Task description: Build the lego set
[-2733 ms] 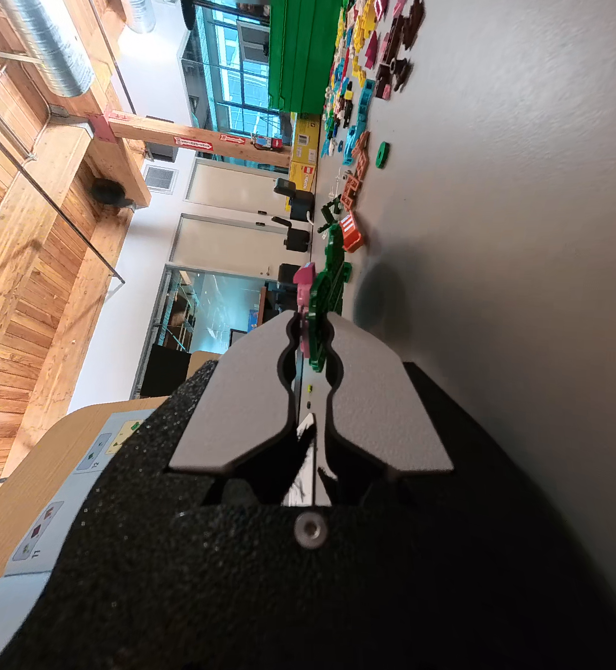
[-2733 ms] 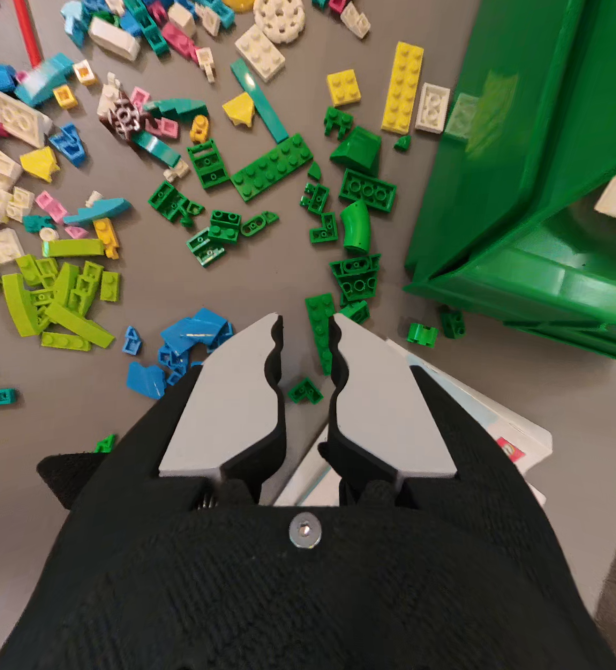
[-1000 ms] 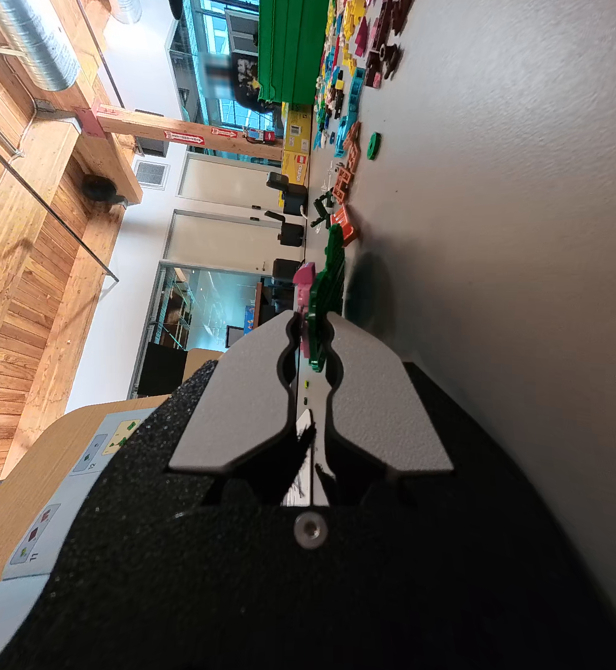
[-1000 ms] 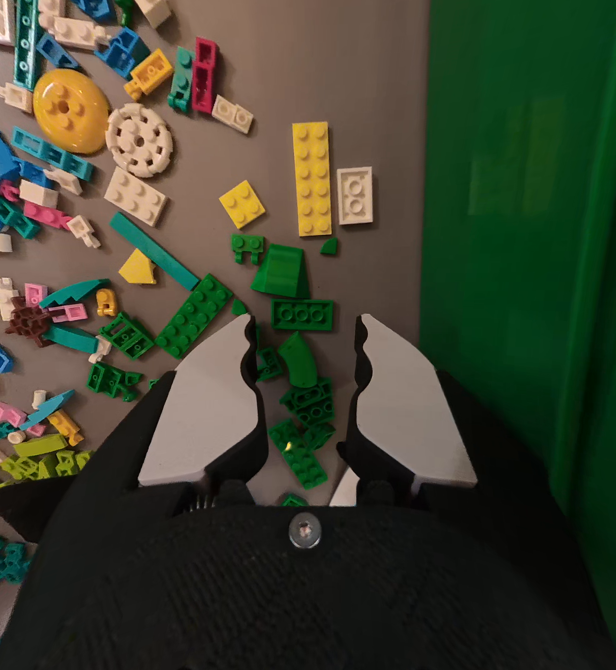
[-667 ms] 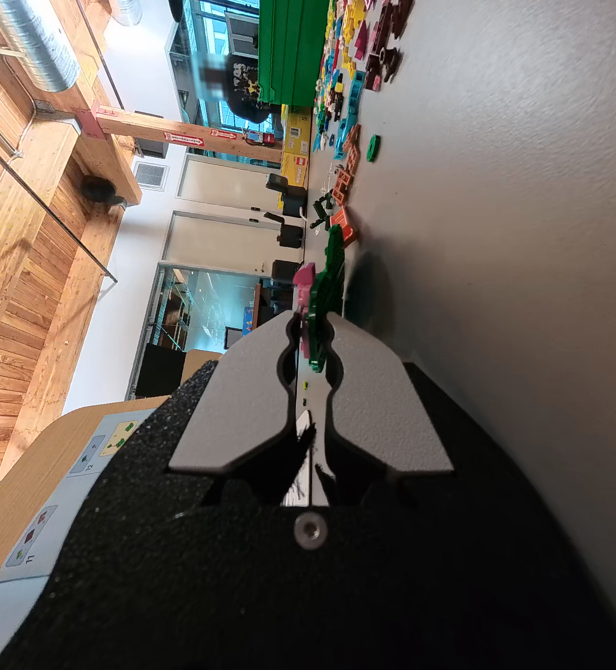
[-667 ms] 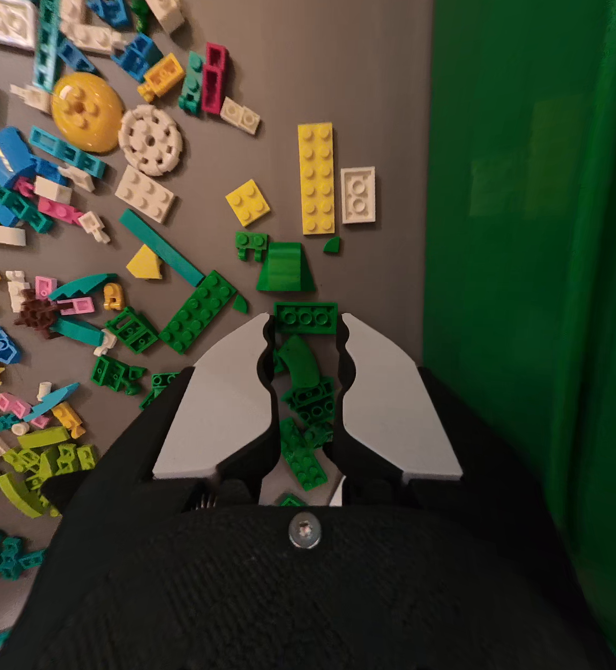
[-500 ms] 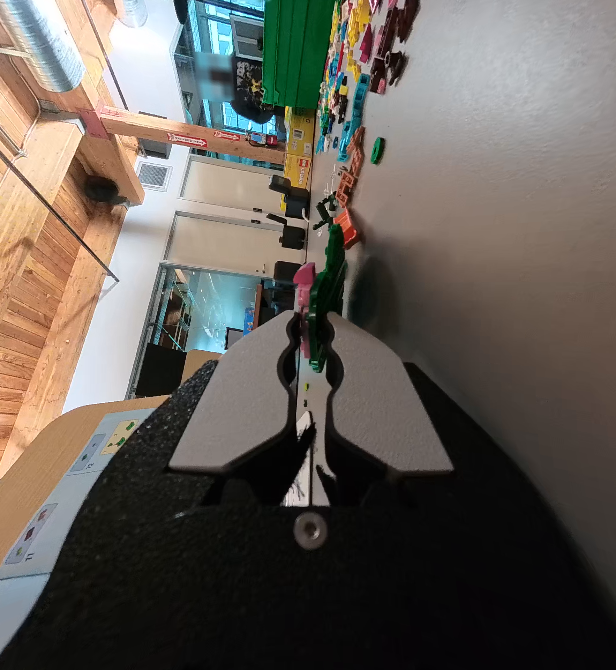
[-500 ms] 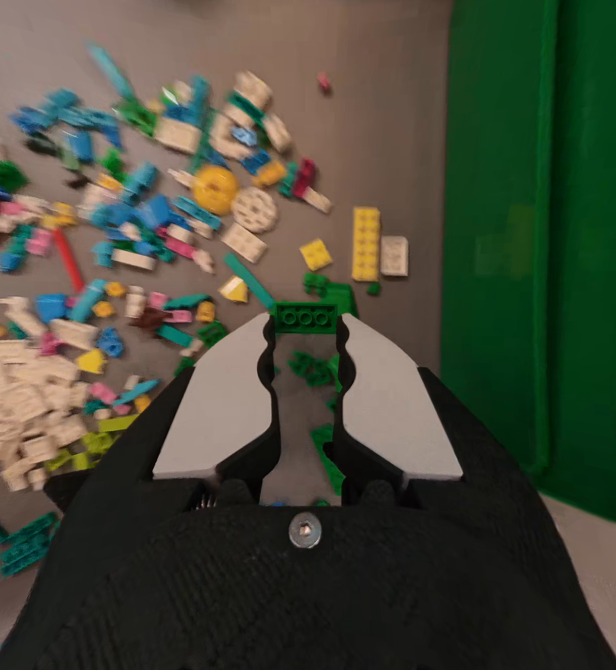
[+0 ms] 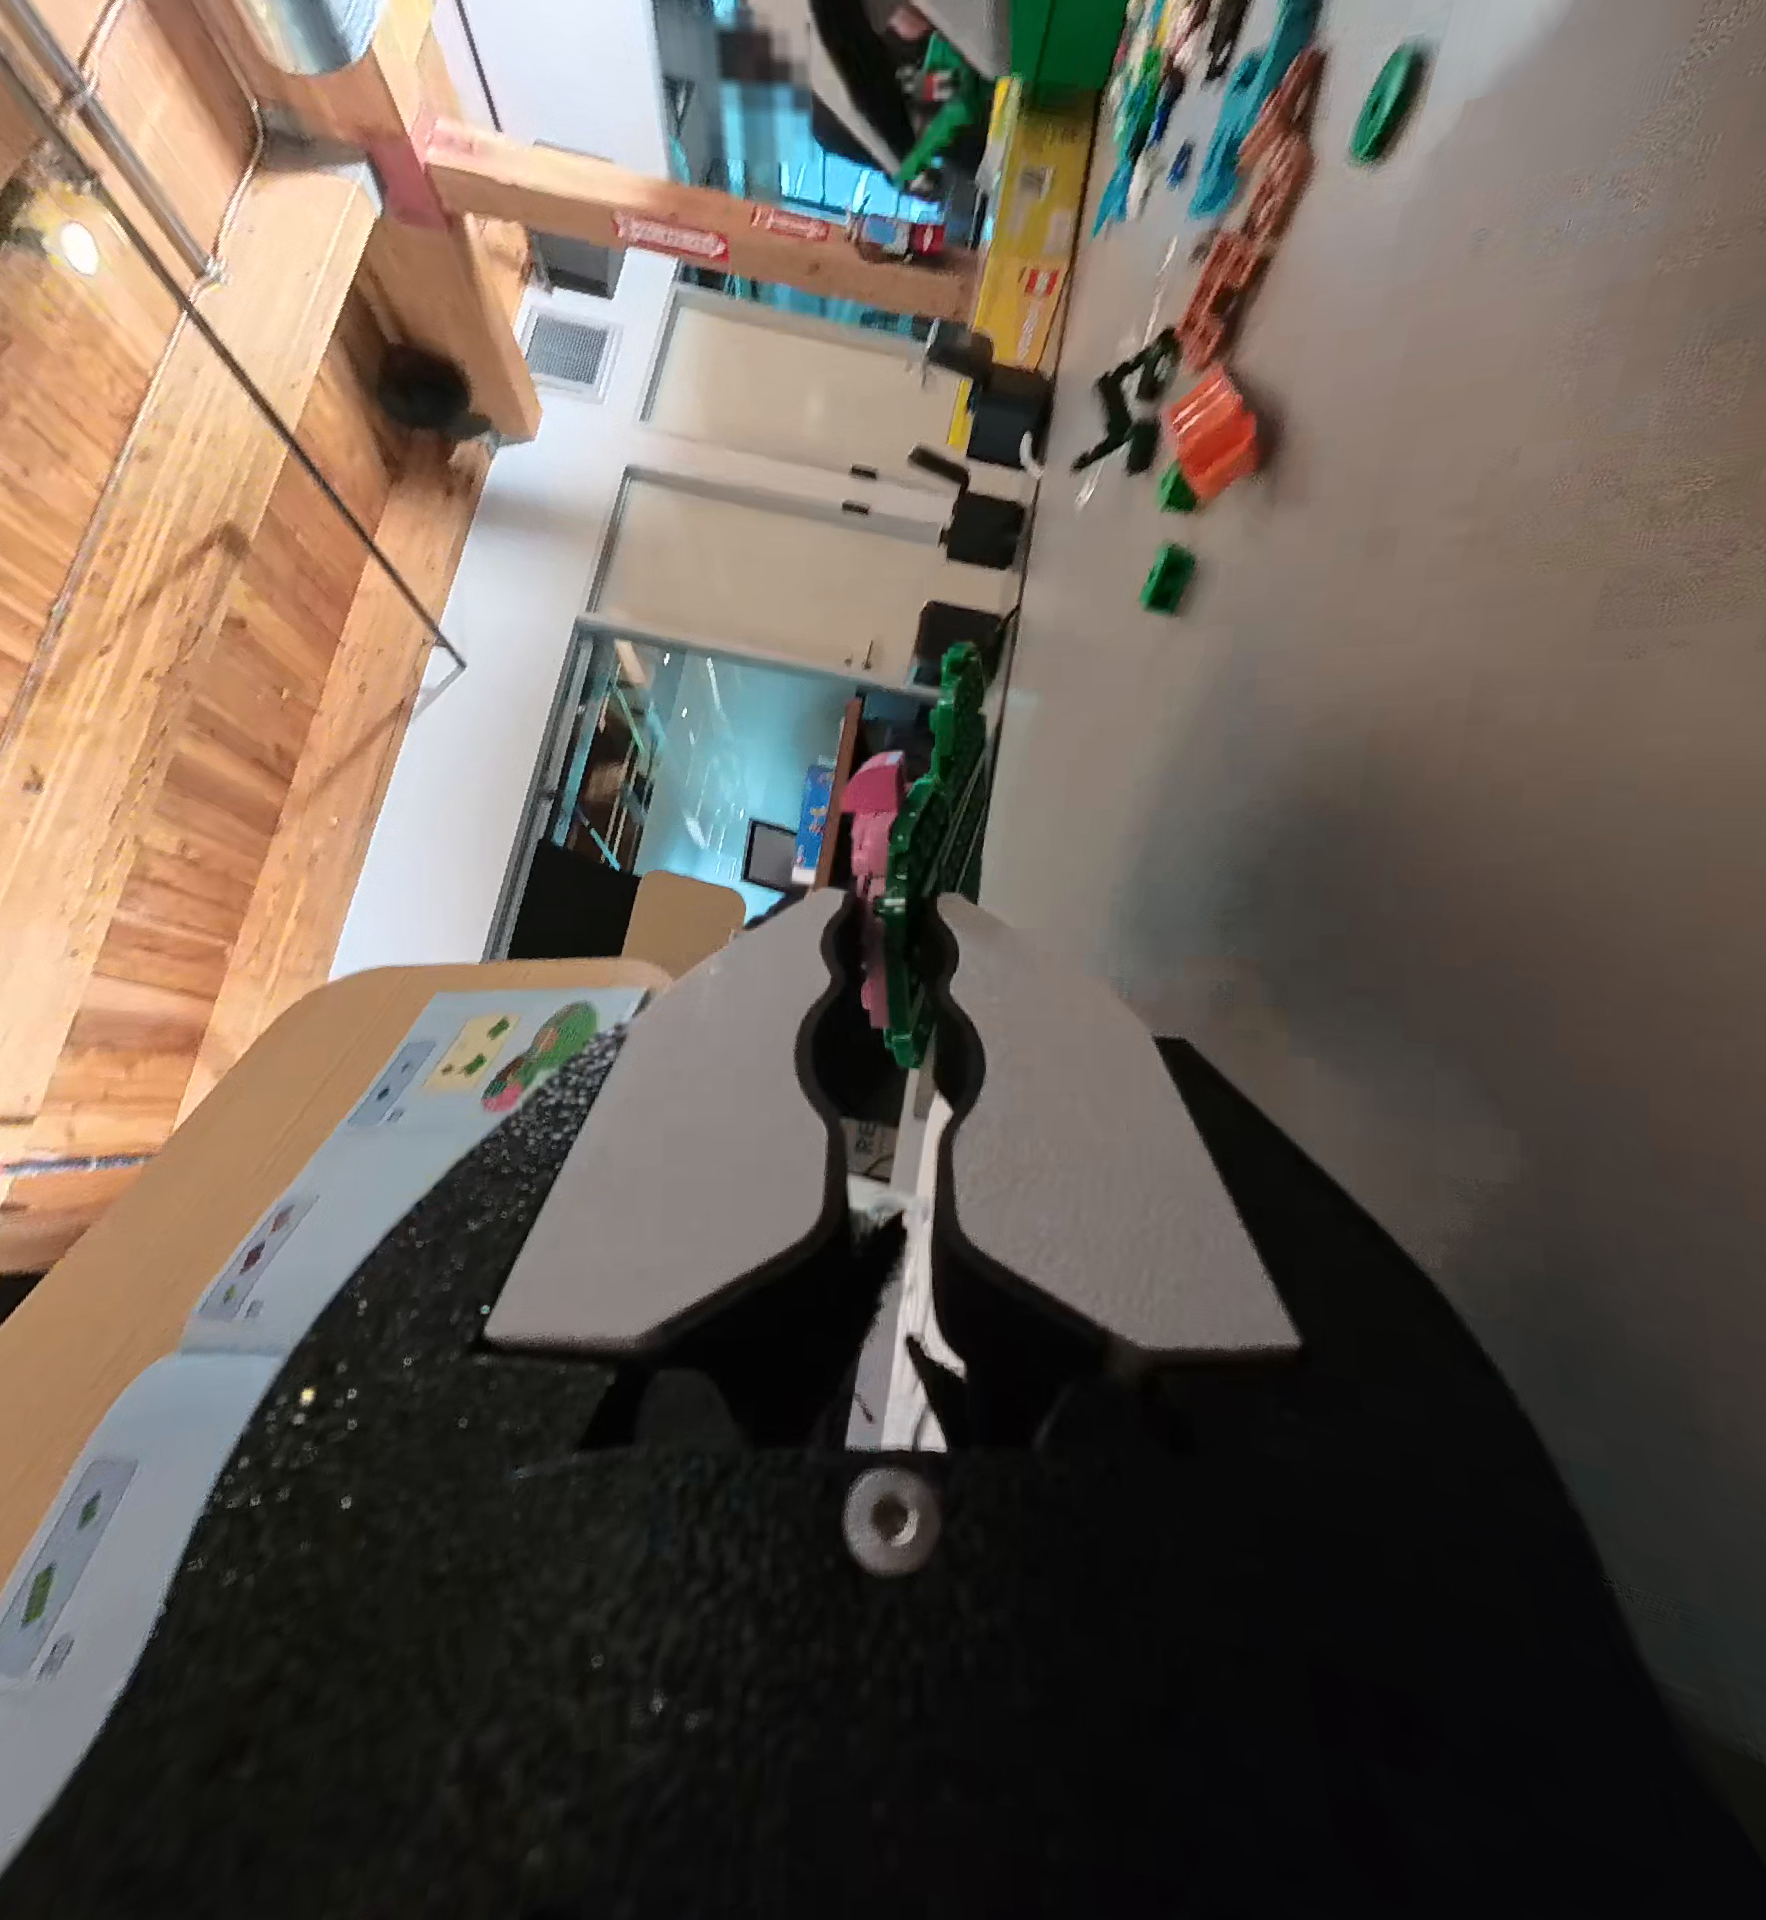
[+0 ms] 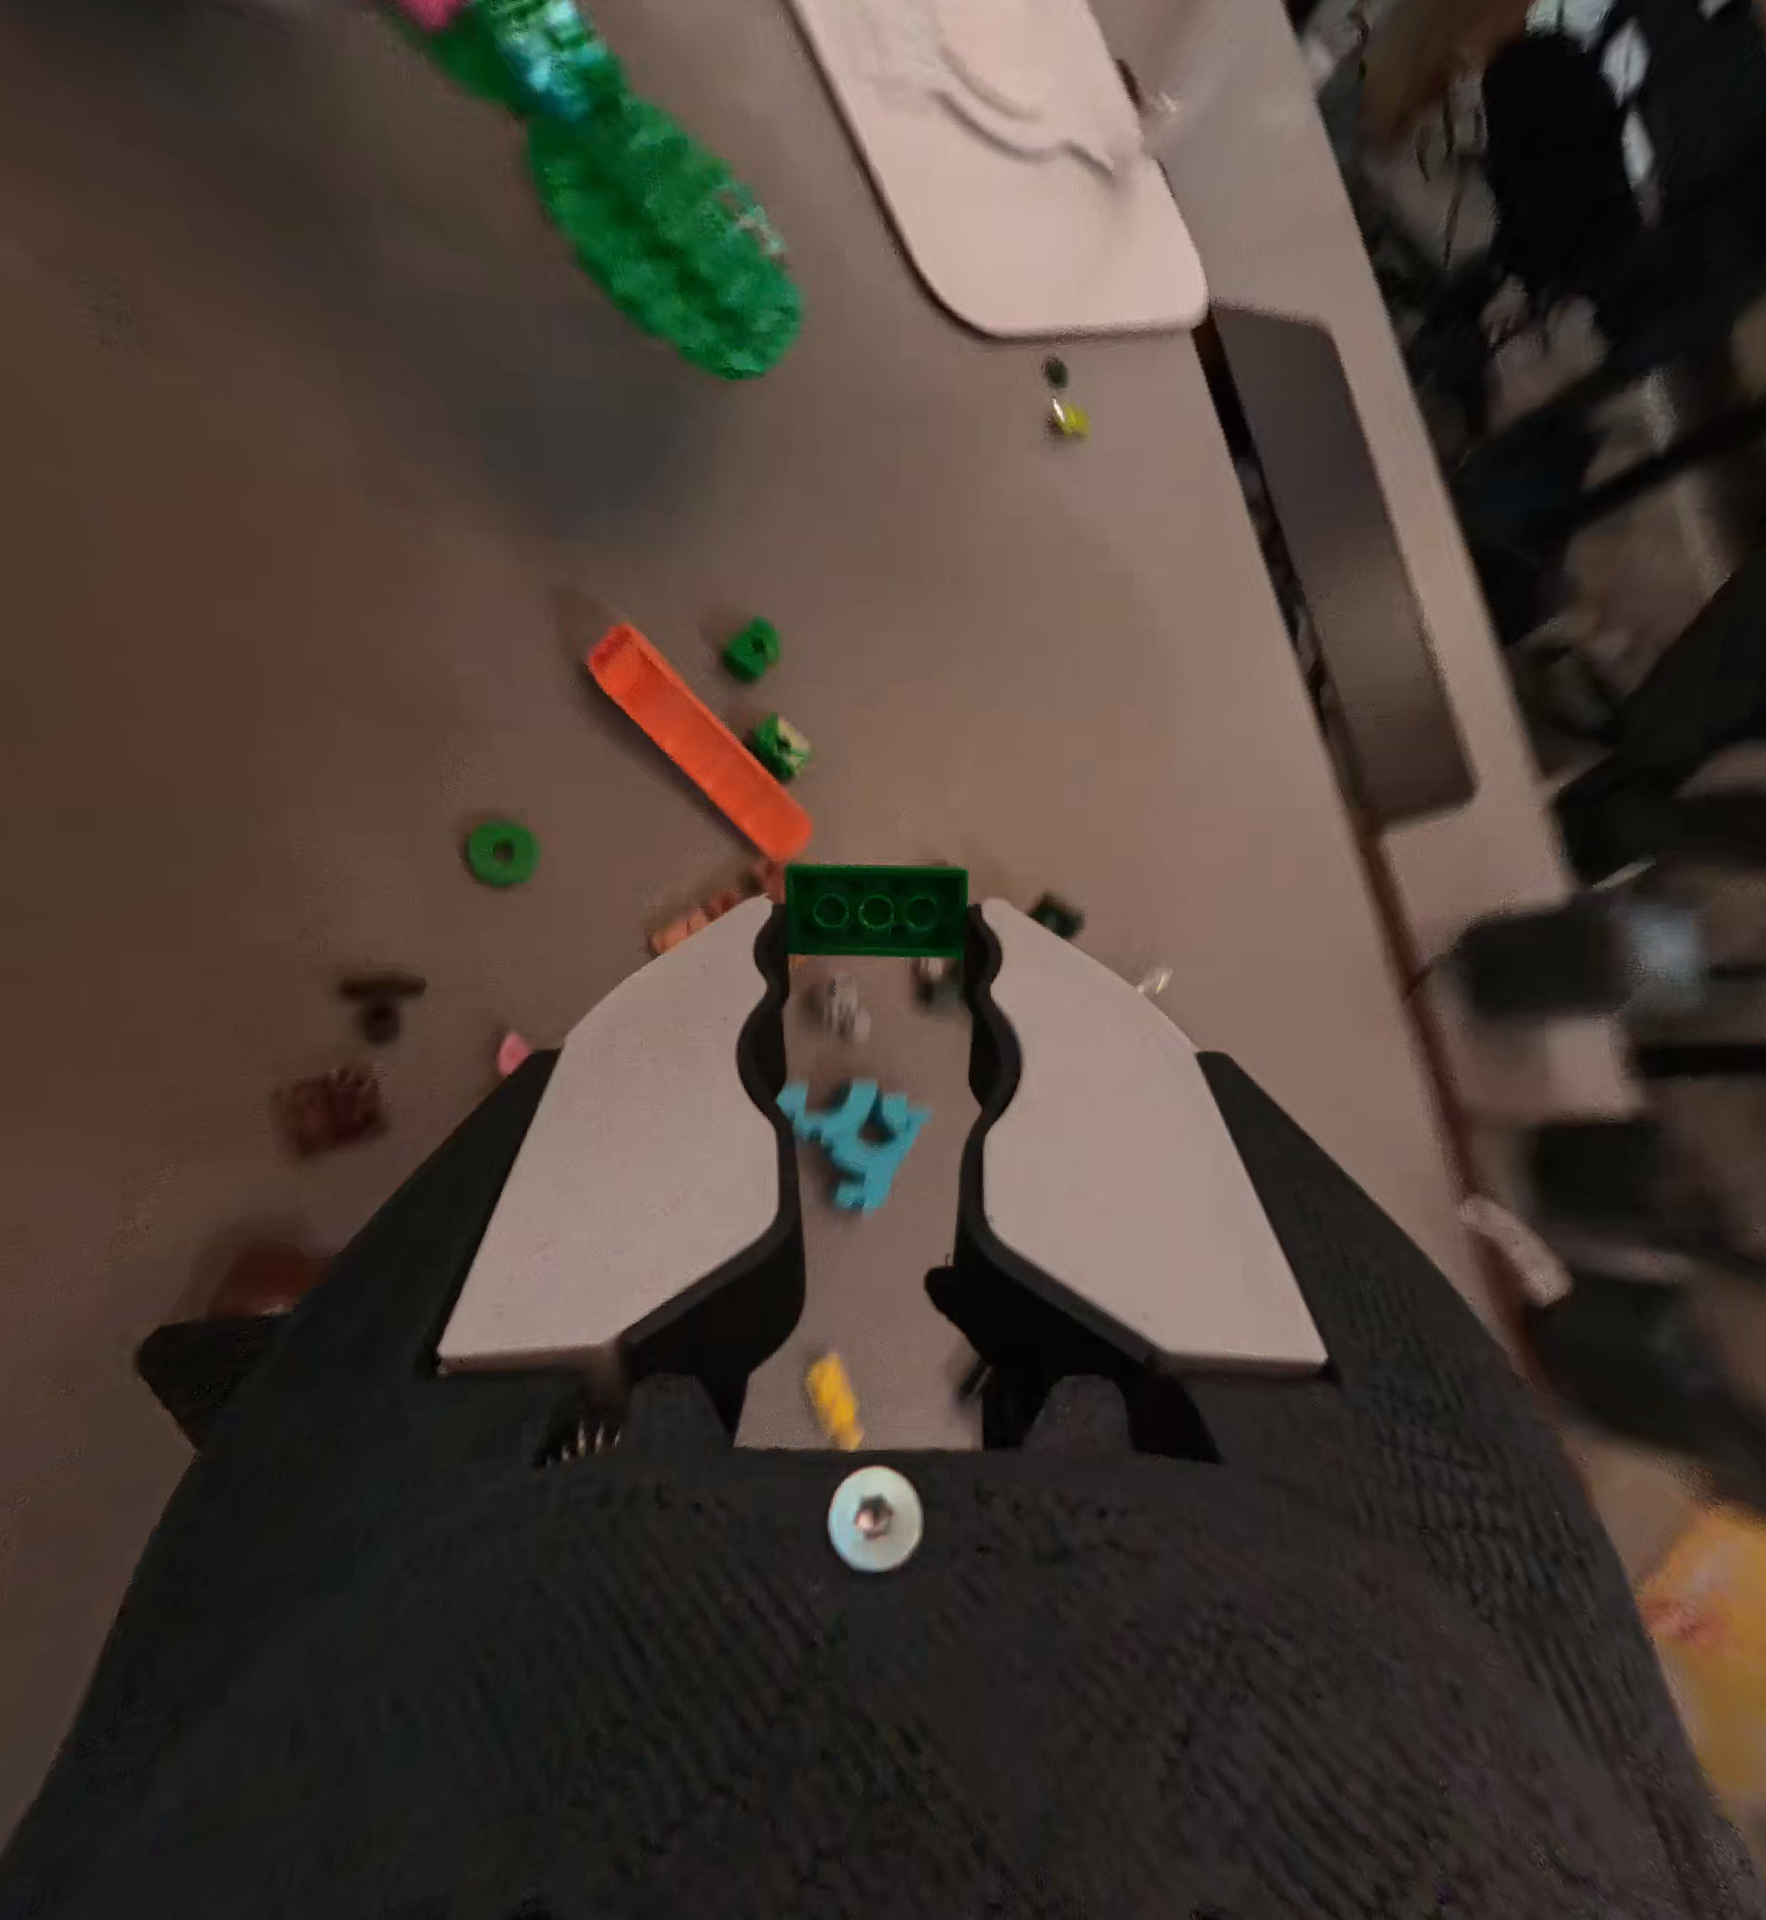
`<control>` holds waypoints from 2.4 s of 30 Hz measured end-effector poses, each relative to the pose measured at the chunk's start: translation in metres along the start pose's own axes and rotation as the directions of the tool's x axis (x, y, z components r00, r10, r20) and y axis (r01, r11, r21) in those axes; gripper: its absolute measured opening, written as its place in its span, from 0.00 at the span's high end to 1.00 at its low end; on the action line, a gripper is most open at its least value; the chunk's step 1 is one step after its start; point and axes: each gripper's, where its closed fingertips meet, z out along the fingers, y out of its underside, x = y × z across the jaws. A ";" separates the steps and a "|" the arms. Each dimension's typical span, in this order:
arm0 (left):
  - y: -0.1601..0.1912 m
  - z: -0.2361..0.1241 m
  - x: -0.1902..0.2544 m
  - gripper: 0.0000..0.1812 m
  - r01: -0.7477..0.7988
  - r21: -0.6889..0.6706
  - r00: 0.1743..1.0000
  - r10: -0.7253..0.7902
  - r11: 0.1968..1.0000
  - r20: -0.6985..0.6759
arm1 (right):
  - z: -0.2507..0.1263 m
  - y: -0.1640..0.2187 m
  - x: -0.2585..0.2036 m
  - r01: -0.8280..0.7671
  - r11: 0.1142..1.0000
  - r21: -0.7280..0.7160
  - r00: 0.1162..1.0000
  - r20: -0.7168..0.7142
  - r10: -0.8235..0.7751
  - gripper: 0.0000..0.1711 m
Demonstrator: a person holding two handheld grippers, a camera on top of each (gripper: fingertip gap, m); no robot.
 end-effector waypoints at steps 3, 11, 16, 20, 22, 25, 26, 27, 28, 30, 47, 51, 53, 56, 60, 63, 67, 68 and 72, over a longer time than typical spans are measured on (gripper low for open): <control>0.016 -0.004 -0.006 0.94 -0.016 -0.042 1.000 0.017 0.999 0.021 | 0.034 -0.036 -0.018 0.414 0.906 -0.086 0.906 -0.054 -0.419 0.82; 0.042 -0.006 -0.016 0.94 -0.006 -0.130 0.998 0.014 0.991 0.061 | 0.077 -0.042 -0.071 0.951 0.145 -0.272 0.240 0.356 -0.903 0.82; 0.048 -0.006 -0.019 0.94 0.006 -0.149 0.998 0.004 0.989 0.069 | 0.073 -0.036 -0.085 0.961 -0.085 -0.264 0.081 0.562 -0.823 0.82; 0.047 -0.005 -0.018 0.94 0.006 -0.144 0.998 0.004 0.989 0.067 | 0.072 -0.033 -0.098 0.954 -0.171 -0.248 0.028 0.638 -0.769 0.82; 0.045 -0.005 -0.018 0.94 0.001 -0.139 0.998 0.008 0.990 0.065 | 0.072 -0.033 -0.107 0.955 -0.185 -0.233 0.012 0.654 -0.757 0.82; 0.043 -0.005 -0.017 0.94 -0.002 -0.133 0.998 0.010 0.991 0.061 | 0.072 -0.034 -0.113 0.944 -0.229 -0.236 -0.014 0.667 -0.745 0.82; 0.043 -0.005 -0.017 0.94 -0.002 -0.131 0.998 0.010 0.991 0.061 | 0.071 -0.035 -0.117 0.949 -0.221 -0.226 -0.014 0.669 -0.744 0.82; 0.042 -0.005 -0.017 0.94 -0.003 -0.128 0.998 0.011 0.992 0.060 | 0.071 -0.035 -0.124 0.958 -0.199 -0.204 -0.012 0.669 -0.743 0.82; 0.041 -0.005 -0.016 0.94 -0.005 -0.126 0.998 0.012 0.992 0.059 | 0.070 -0.035 -0.129 0.962 -0.197 -0.191 -0.017 0.676 -0.737 0.88; 0.040 -0.004 -0.015 0.94 -0.010 -0.122 0.998 0.017 0.992 0.055 | 0.071 -0.039 -0.132 0.964 -0.189 -0.187 -0.019 0.659 -0.752 0.87; 0.009 -0.008 -0.007 0.94 -0.053 0.002 0.998 0.053 0.999 0.019 | 0.038 -0.011 -0.125 0.041 0.949 -0.313 0.911 0.402 0.093 0.80; -0.007 -0.011 -0.002 0.94 -0.096 0.060 0.995 0.095 0.994 0.010 | 0.048 -0.011 -0.121 -0.090 0.968 -0.236 0.887 0.423 0.185 0.79; -0.017 -0.013 0.001 0.94 -0.120 0.089 0.993 0.119 0.989 0.008 | 0.052 -0.014 -0.115 -0.114 0.975 -0.193 0.889 0.418 0.187 0.81; -0.028 -0.014 0.006 0.94 -0.149 0.123 0.989 0.150 0.981 0.001 | 0.055 -0.019 -0.111 -0.103 0.982 -0.156 0.886 0.434 0.162 0.82; -0.035 -0.017 0.009 0.94 -0.158 0.152 0.987 0.160 0.976 -0.002 | 0.059 -0.017 -0.115 -0.055 0.986 -0.155 0.856 0.501 0.126 0.83; -0.038 -0.018 0.010 0.94 -0.152 0.163 0.988 0.155 0.975 -0.003 | 0.060 -0.017 -0.114 -0.016 0.987 -0.161 0.834 0.542 0.102 0.92; -0.038 -0.017 0.011 0.94 -0.145 0.165 0.989 0.148 0.976 -0.009 | 0.054 -0.015 -0.111 0.065 0.987 -0.148 0.807 0.590 0.036 0.92; -0.037 -0.017 0.010 0.94 -0.138 0.164 0.990 0.141 0.977 -0.010 | 0.051 -0.020 -0.106 0.069 0.990 -0.124 0.806 0.592 0.019 0.92; -0.034 -0.016 0.007 0.94 -0.109 0.155 0.994 0.111 0.982 -0.004 | 0.032 -0.069 -0.078 -0.027 0.998 0.048 0.808 0.589 -0.007 0.92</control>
